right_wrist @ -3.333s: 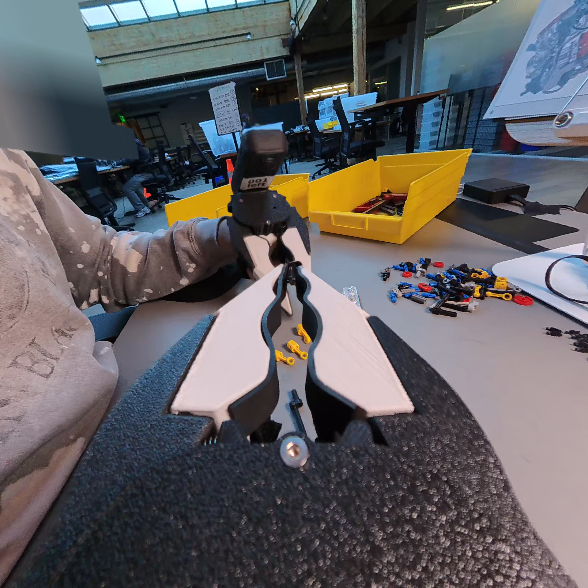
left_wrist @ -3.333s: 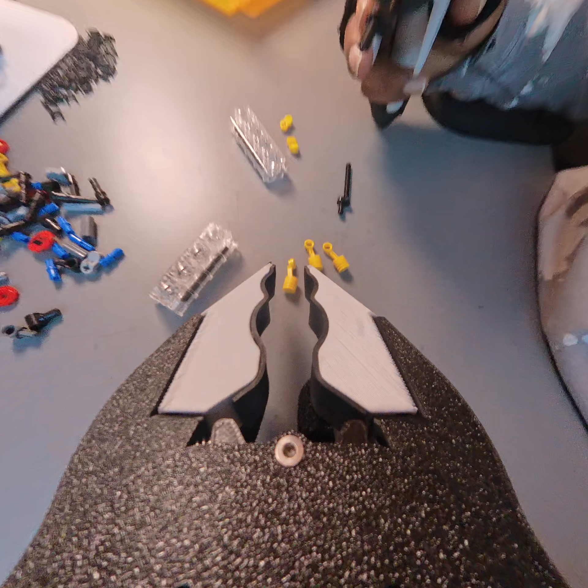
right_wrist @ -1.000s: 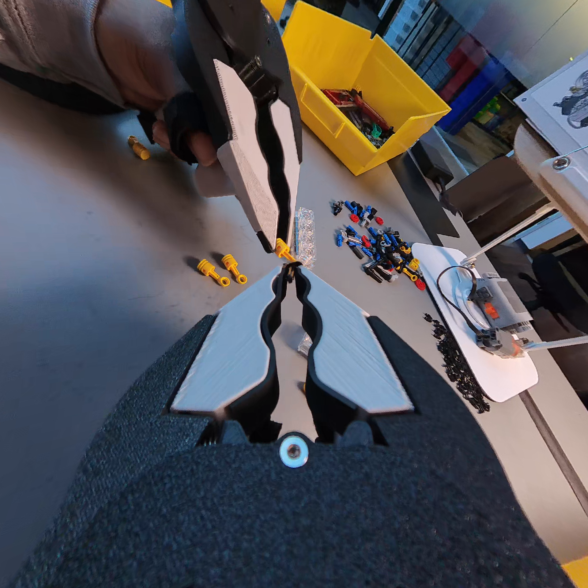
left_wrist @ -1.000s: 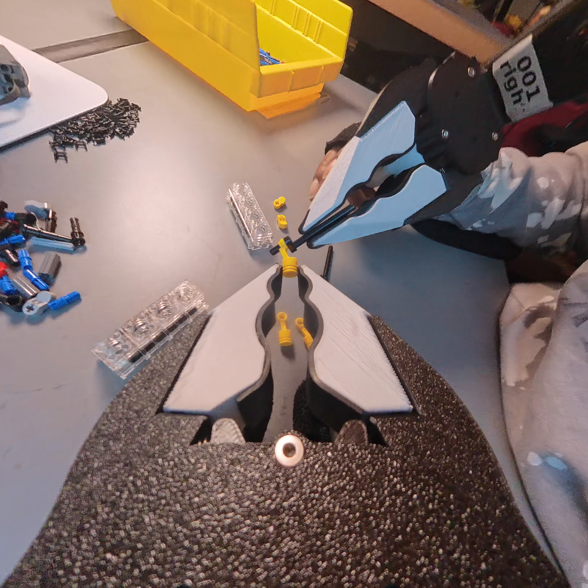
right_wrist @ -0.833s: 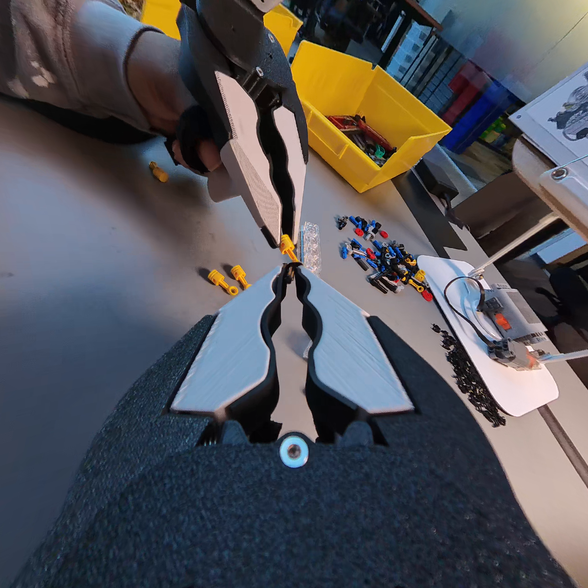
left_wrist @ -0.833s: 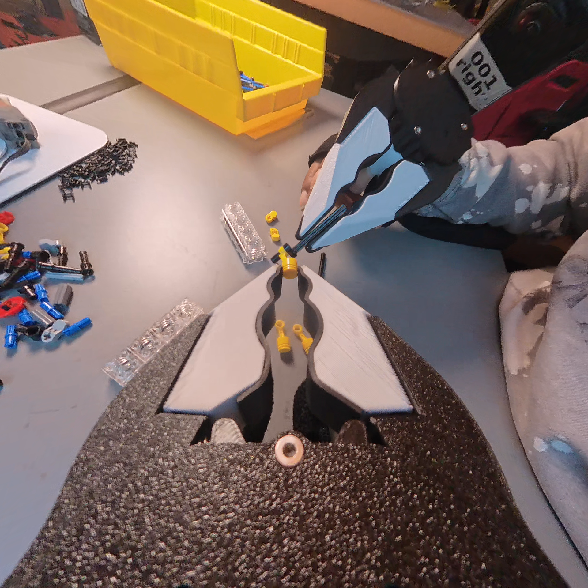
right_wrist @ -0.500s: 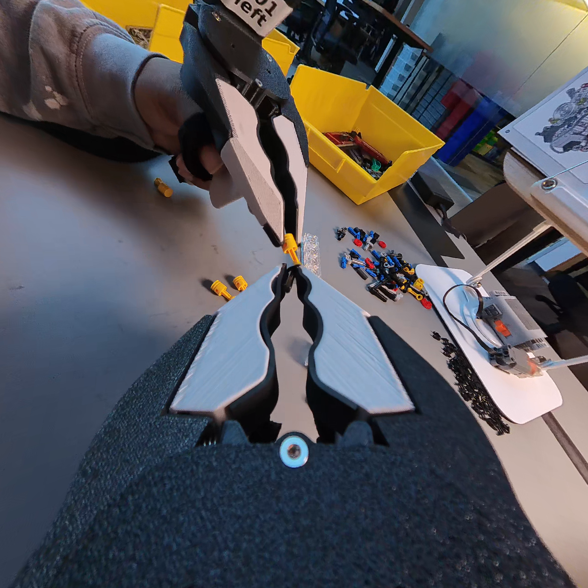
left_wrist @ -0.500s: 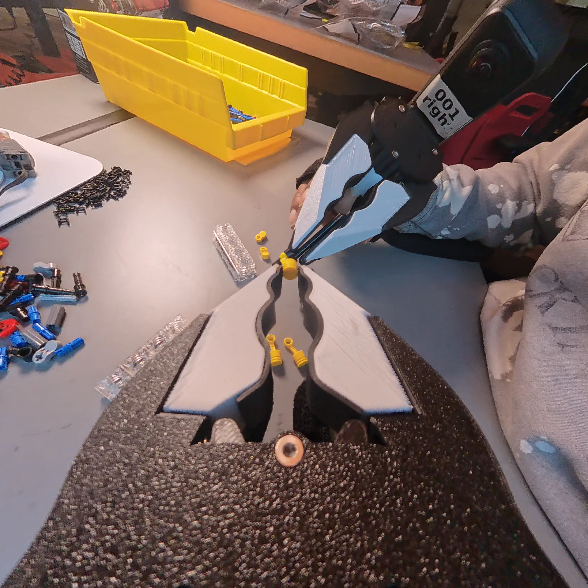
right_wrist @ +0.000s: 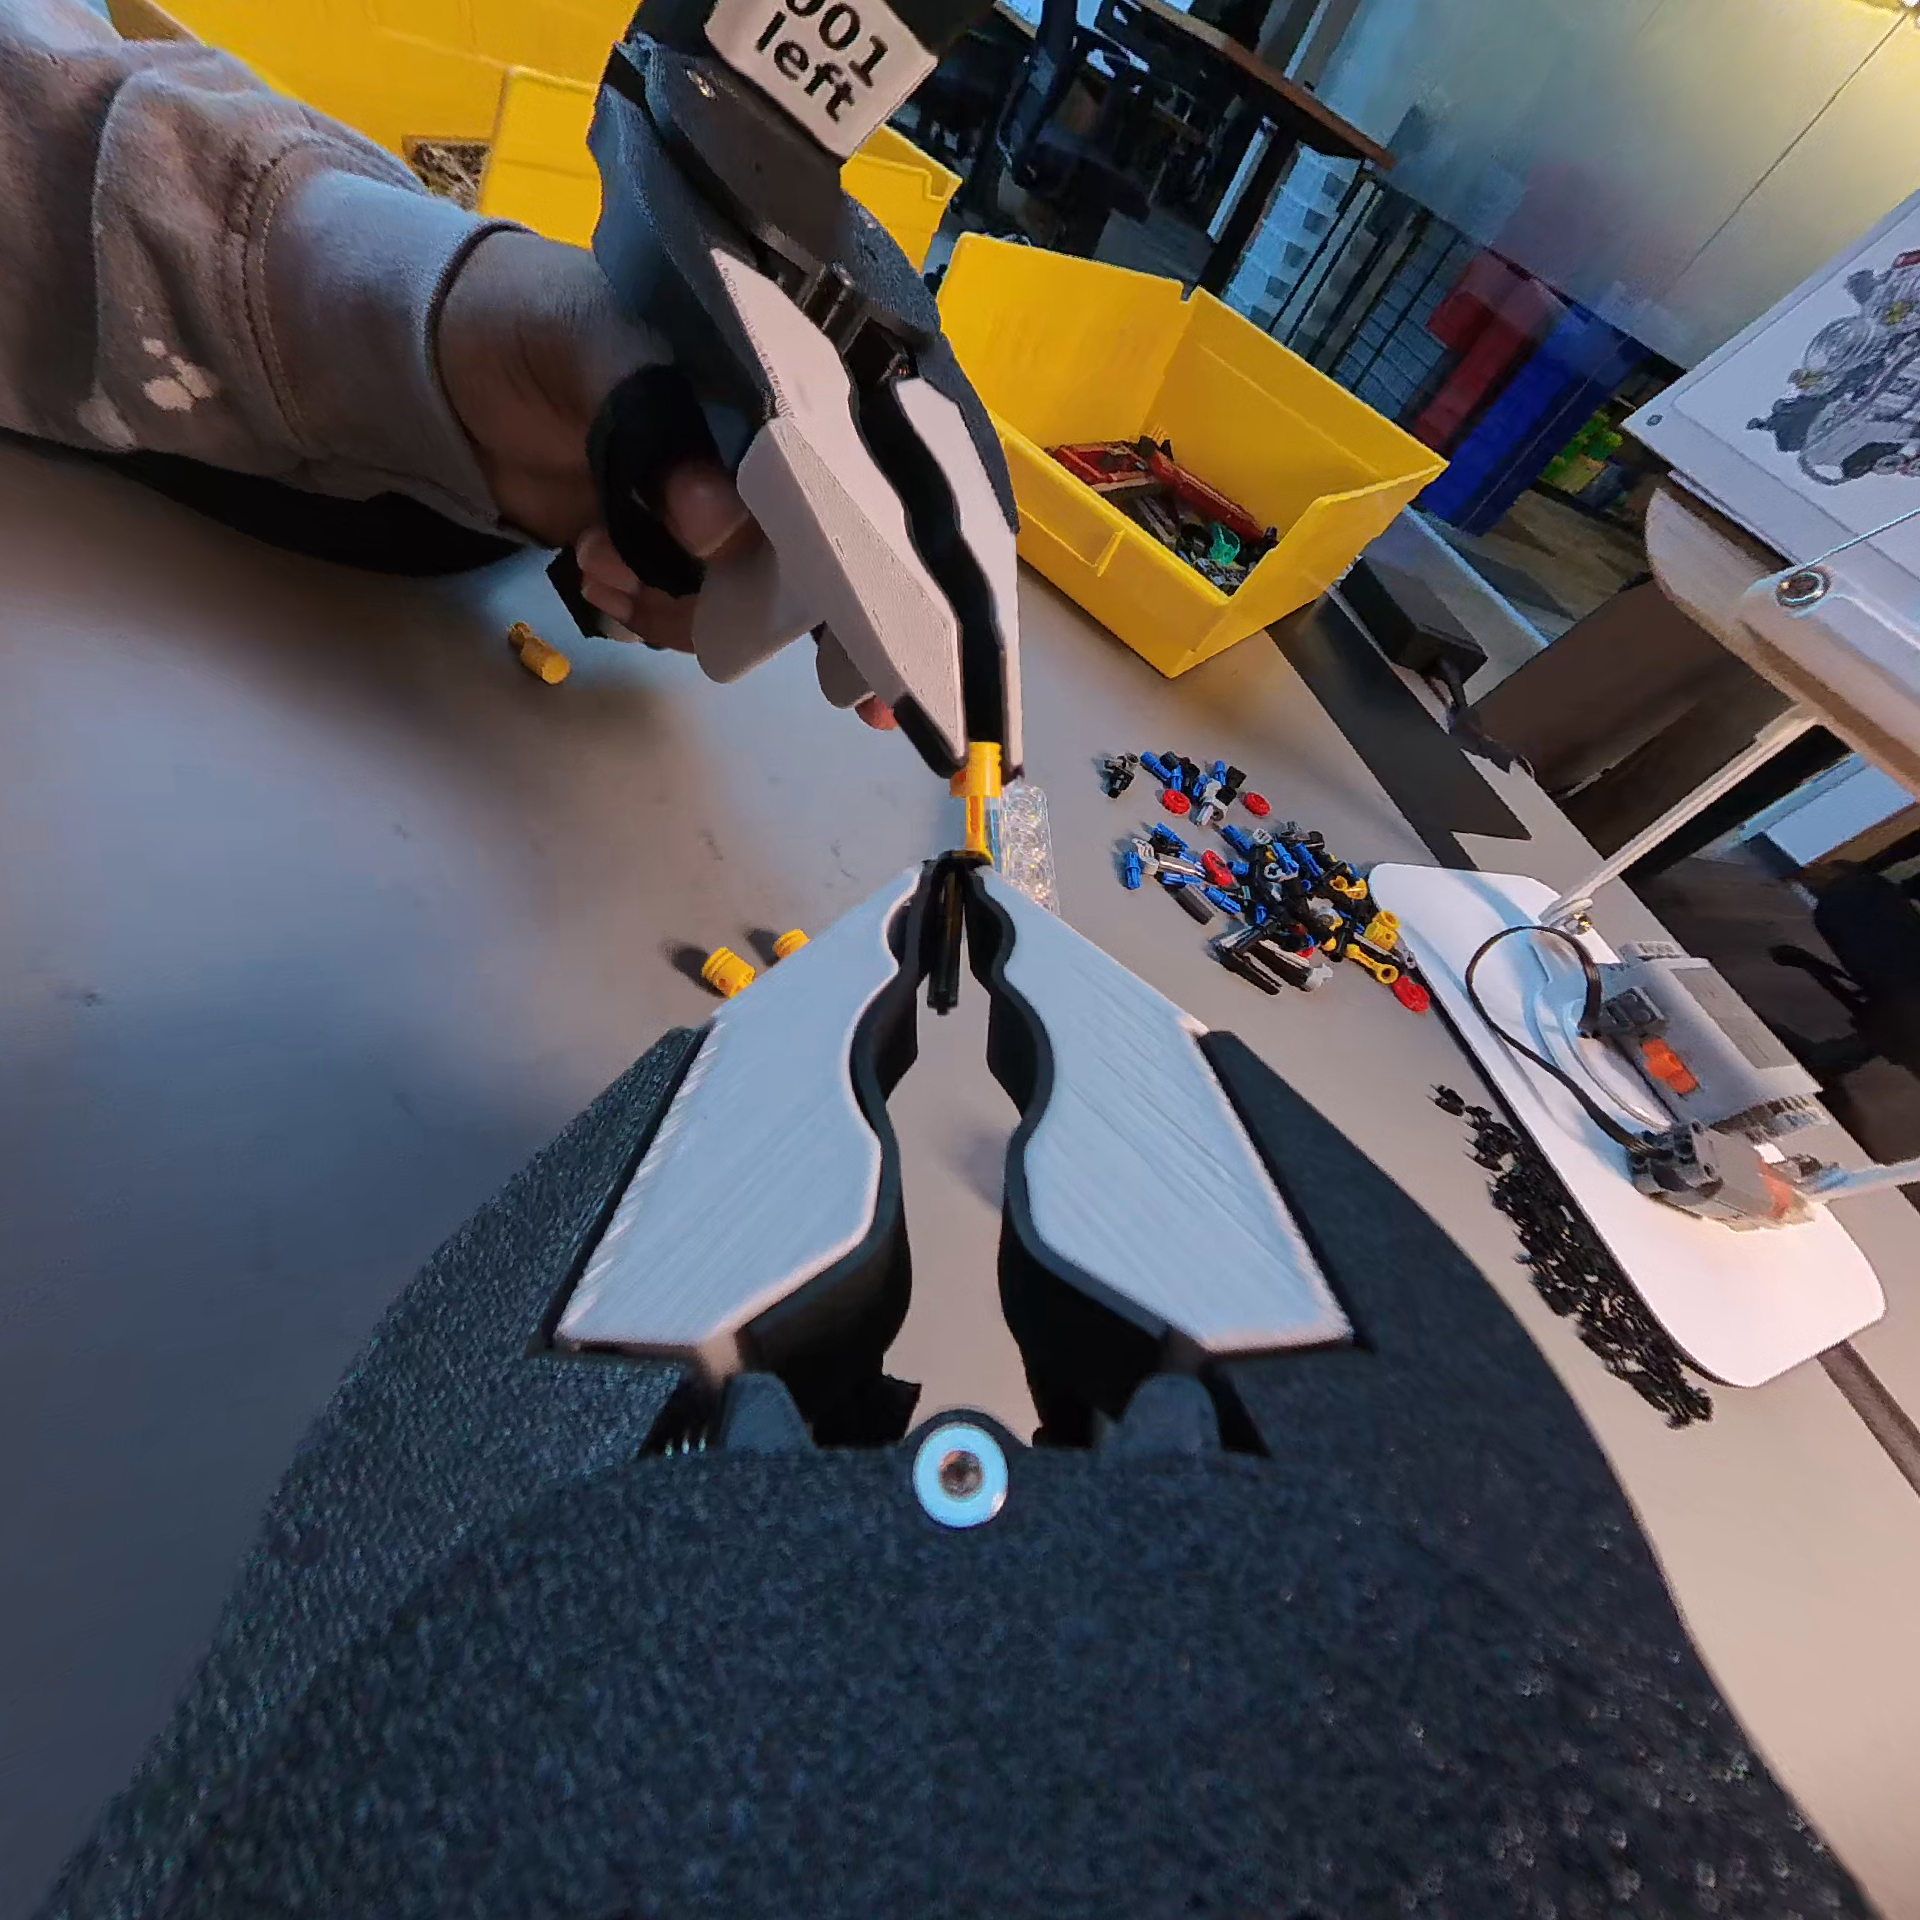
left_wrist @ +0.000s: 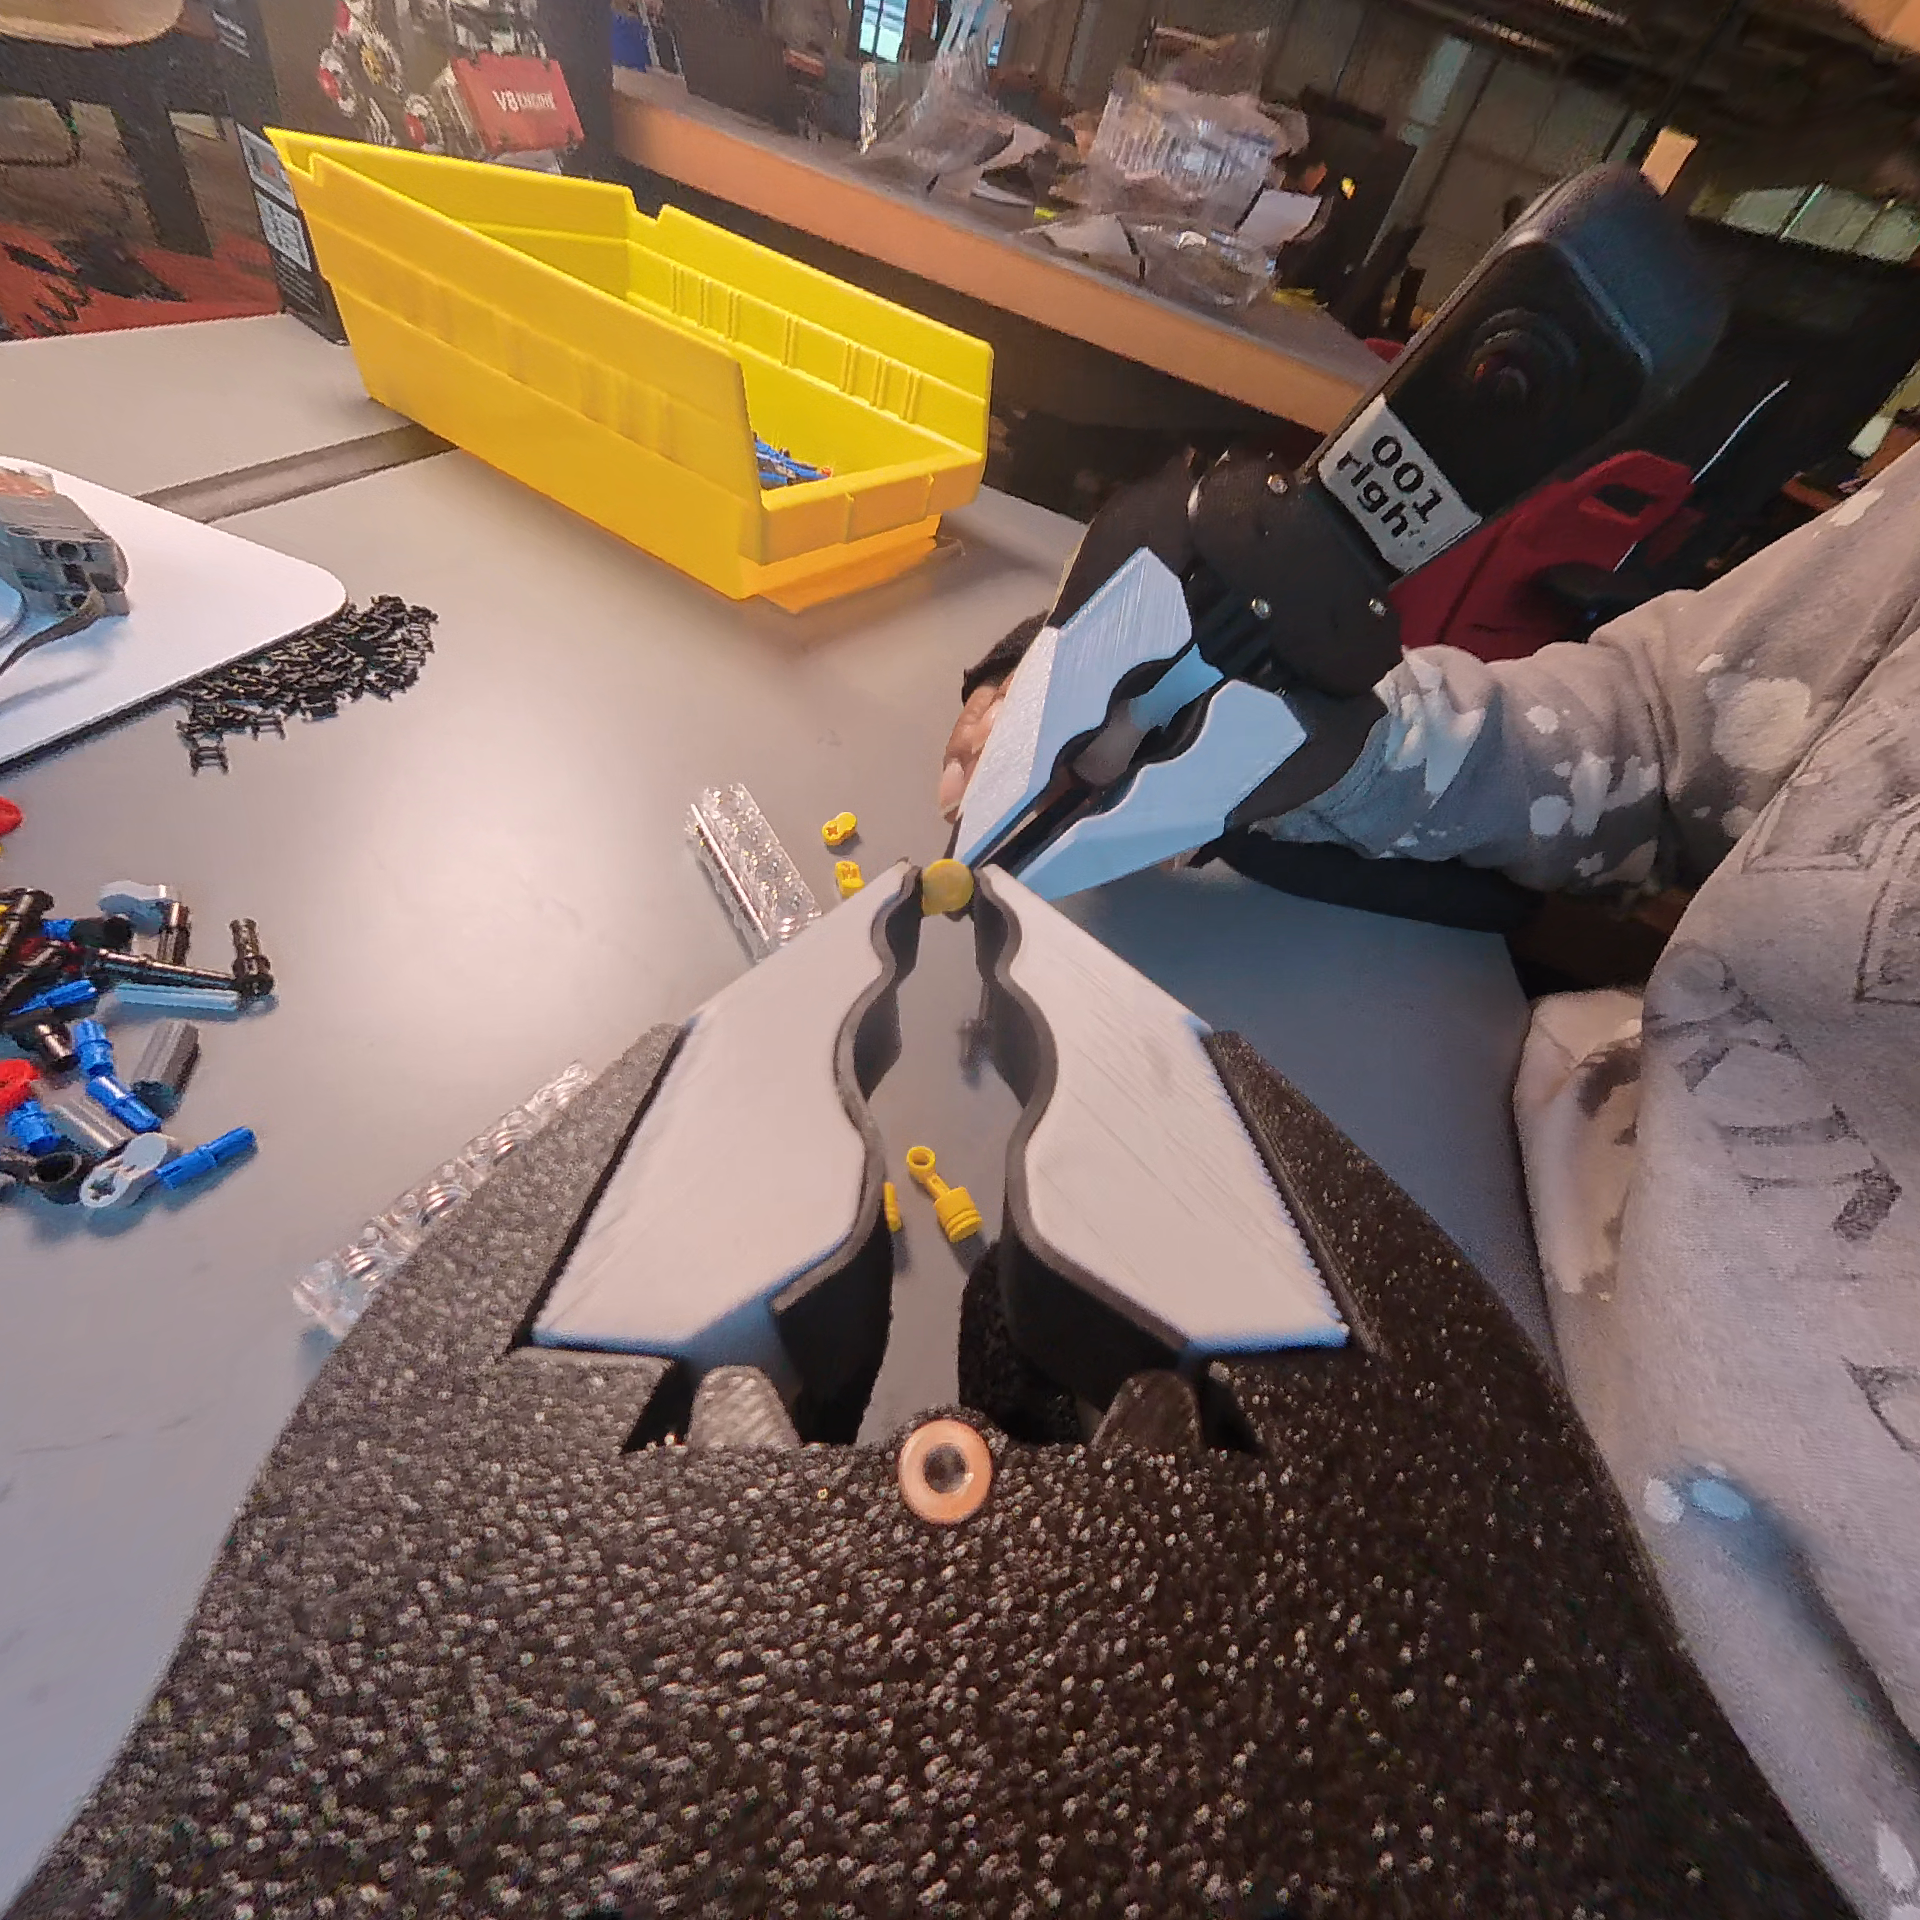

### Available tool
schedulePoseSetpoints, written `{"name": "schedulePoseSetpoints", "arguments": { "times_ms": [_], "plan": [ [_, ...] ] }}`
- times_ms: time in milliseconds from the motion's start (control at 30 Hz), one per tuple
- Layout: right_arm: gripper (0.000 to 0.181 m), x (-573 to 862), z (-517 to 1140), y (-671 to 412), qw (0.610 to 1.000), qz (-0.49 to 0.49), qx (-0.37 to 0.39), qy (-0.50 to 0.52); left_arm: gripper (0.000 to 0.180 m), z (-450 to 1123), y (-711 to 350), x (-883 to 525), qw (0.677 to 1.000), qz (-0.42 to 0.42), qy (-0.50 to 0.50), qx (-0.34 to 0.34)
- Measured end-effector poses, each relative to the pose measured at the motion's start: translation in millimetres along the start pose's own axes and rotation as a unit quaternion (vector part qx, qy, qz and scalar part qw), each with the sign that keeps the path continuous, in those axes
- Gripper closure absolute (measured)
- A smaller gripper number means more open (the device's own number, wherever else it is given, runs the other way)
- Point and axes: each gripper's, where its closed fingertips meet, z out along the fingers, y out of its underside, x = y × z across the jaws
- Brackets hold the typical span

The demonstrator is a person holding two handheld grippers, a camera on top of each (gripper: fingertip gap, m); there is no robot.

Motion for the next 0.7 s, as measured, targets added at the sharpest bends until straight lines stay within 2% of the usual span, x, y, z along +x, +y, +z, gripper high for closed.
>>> {"name": "schedulePoseSetpoints", "arguments": {
  "times_ms": [267, 433, 700],
  "plan": [
    [0.177, -12.8, -0.8, -28.4, 0.981, 0.155, 0.077, -0.086, 0.173, -4.8, -19.6, 9.4, 0.998, -0.013, 0.025, 0.049],
    [0.177, -17.5, -8.3, -39.4, 0.961, 0.212, 0.114, -0.139, 0.172, -4.9, -24.3, 17.5, 0.992, -0.069, 0.075, 0.067],
    [0.178, -12.4, -23.3, -62.8, 0.884, 0.355, 0.208, -0.222, 0.170, -1.1, -27.4, 24.6, 0.967, -0.188, 0.154, 0.075]
  ]
}}
